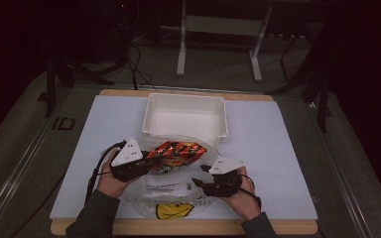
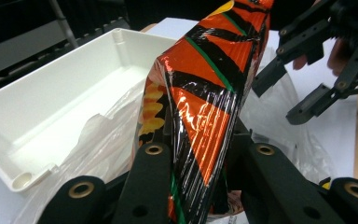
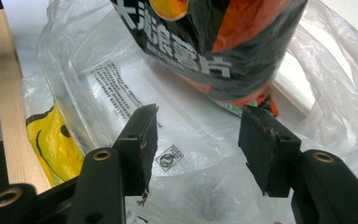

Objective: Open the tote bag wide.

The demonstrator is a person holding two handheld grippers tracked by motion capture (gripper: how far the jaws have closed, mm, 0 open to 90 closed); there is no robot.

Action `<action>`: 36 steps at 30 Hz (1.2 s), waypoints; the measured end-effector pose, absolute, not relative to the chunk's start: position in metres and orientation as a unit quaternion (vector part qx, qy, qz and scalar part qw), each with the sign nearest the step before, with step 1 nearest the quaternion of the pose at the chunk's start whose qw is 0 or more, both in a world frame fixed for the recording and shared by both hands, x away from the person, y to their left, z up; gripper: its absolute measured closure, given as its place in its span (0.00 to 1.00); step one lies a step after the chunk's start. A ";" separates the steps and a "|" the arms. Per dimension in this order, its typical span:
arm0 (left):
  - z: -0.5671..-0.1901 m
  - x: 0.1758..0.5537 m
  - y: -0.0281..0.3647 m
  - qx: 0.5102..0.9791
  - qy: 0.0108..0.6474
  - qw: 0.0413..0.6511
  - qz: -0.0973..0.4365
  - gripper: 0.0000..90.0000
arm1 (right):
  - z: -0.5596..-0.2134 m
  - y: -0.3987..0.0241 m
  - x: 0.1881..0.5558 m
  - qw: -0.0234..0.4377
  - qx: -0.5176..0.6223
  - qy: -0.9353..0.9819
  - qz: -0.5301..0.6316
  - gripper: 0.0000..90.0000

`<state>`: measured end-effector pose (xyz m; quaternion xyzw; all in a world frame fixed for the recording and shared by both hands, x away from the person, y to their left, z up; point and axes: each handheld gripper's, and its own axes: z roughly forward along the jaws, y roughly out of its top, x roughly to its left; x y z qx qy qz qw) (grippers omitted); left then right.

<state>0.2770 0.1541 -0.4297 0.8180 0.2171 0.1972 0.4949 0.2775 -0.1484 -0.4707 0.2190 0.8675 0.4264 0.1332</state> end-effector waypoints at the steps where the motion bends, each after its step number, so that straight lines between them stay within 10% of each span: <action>1: -0.429 0.278 0.154 0.819 0.216 0.496 0.194 0.89 | -0.471 -0.149 0.278 0.133 0.220 0.867 0.426 0.52; 36: -0.411 0.285 0.155 0.790 0.202 0.564 0.133 0.95 | -0.479 -0.156 0.271 0.130 0.225 0.866 0.428 0.52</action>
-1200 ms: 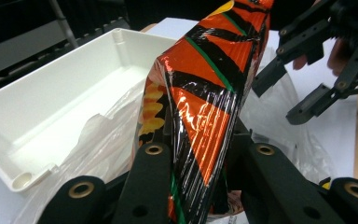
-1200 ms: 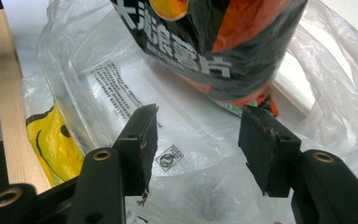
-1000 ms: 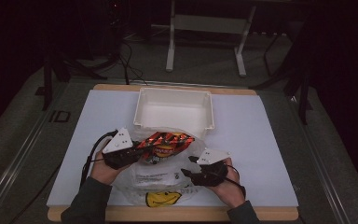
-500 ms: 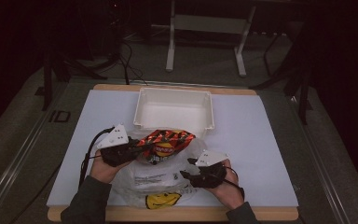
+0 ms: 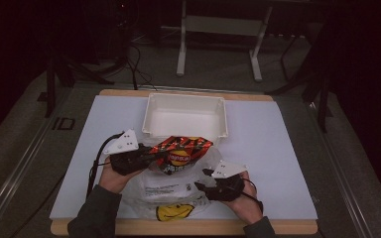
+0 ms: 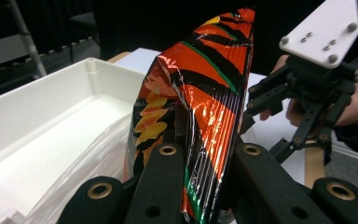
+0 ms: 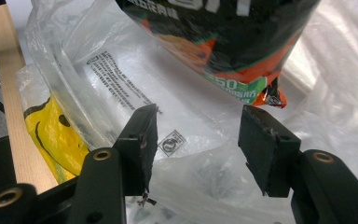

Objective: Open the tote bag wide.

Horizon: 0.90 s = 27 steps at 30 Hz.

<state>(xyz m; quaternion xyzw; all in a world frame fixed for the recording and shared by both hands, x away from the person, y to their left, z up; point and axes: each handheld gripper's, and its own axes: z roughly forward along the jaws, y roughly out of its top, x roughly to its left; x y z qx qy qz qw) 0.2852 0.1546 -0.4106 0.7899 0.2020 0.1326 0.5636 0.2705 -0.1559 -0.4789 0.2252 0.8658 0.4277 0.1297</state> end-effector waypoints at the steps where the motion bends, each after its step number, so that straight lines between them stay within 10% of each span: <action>1: -0.410 0.285 0.154 0.790 0.201 0.564 0.132 0.95 | -0.479 -0.157 0.271 0.130 0.226 0.865 0.428 0.52; 27: -0.399 0.278 0.167 0.783 0.199 0.580 0.108 0.95 | -0.477 -0.165 0.271 0.135 0.231 0.863 0.429 0.52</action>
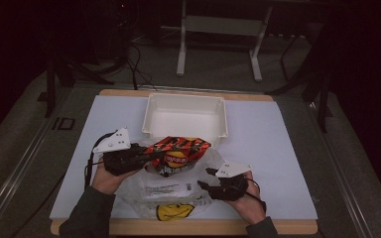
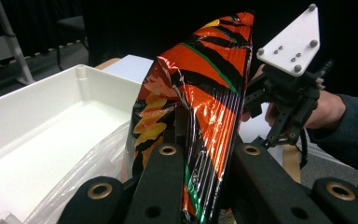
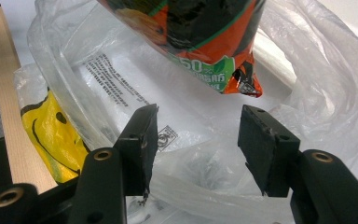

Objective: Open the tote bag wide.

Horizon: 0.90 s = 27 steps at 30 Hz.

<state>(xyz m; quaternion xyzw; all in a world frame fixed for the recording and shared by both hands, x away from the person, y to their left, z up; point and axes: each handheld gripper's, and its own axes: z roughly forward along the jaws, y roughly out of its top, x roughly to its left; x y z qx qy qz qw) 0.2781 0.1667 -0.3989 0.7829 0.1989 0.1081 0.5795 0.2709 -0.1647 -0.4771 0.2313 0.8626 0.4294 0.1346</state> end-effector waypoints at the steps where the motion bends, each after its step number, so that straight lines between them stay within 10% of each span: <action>1: -0.399 0.278 0.167 0.783 0.198 0.580 0.106 0.95 | -0.477 -0.165 0.271 0.134 0.232 0.862 0.430 0.52; 27: -0.380 0.272 0.172 0.774 0.207 0.593 0.085 0.96 | -0.480 -0.168 0.271 0.136 0.239 0.860 0.431 0.52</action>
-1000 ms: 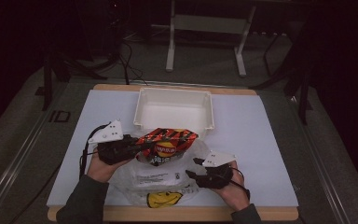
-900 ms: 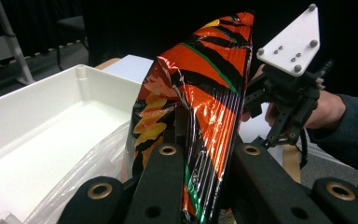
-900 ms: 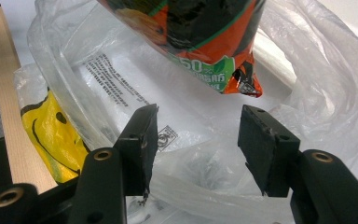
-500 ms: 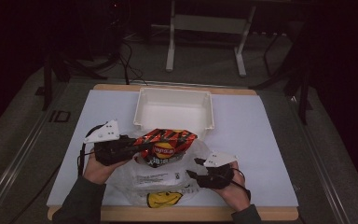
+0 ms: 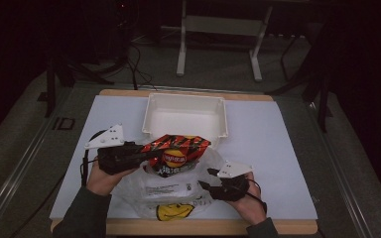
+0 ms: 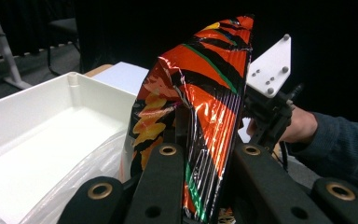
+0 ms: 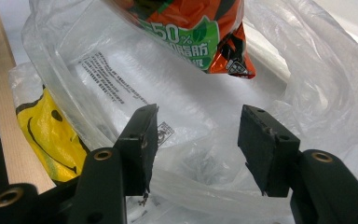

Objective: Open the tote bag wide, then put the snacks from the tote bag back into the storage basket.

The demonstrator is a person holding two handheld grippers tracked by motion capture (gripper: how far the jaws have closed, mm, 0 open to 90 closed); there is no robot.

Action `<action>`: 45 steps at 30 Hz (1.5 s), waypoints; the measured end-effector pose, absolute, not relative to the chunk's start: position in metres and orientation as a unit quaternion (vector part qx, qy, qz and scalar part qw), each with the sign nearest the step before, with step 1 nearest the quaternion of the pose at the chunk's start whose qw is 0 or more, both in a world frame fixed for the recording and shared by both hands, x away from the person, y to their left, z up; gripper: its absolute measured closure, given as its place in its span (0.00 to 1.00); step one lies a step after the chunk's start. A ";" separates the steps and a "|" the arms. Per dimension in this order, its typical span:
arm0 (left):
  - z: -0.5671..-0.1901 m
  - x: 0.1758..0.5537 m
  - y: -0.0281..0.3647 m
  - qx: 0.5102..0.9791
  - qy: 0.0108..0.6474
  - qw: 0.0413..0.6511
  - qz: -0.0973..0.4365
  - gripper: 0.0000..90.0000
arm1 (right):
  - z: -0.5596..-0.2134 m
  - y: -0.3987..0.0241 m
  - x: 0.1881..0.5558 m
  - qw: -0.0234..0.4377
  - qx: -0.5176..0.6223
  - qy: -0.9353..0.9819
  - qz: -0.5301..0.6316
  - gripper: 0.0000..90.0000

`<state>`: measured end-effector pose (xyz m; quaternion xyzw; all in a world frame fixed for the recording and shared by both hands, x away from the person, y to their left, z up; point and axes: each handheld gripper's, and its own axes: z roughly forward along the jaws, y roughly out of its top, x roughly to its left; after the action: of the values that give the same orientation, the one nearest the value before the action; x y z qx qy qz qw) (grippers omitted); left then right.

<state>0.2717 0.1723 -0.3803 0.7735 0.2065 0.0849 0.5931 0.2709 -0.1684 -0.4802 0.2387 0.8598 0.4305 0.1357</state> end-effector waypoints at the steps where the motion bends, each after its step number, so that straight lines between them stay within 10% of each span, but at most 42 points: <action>1: -0.380 0.272 0.172 0.774 0.207 0.593 0.085 0.96 | -0.480 -0.169 0.271 0.136 0.239 0.860 0.430 0.52; 45: -0.357 0.282 0.168 0.765 0.203 0.608 0.061 0.96 | -0.484 -0.170 0.273 0.132 0.246 0.859 0.429 0.52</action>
<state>0.2822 0.1681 -0.3574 0.7653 0.2026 0.0610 0.6079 0.2726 -0.1702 -0.4843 0.2457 0.8590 0.4292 0.1325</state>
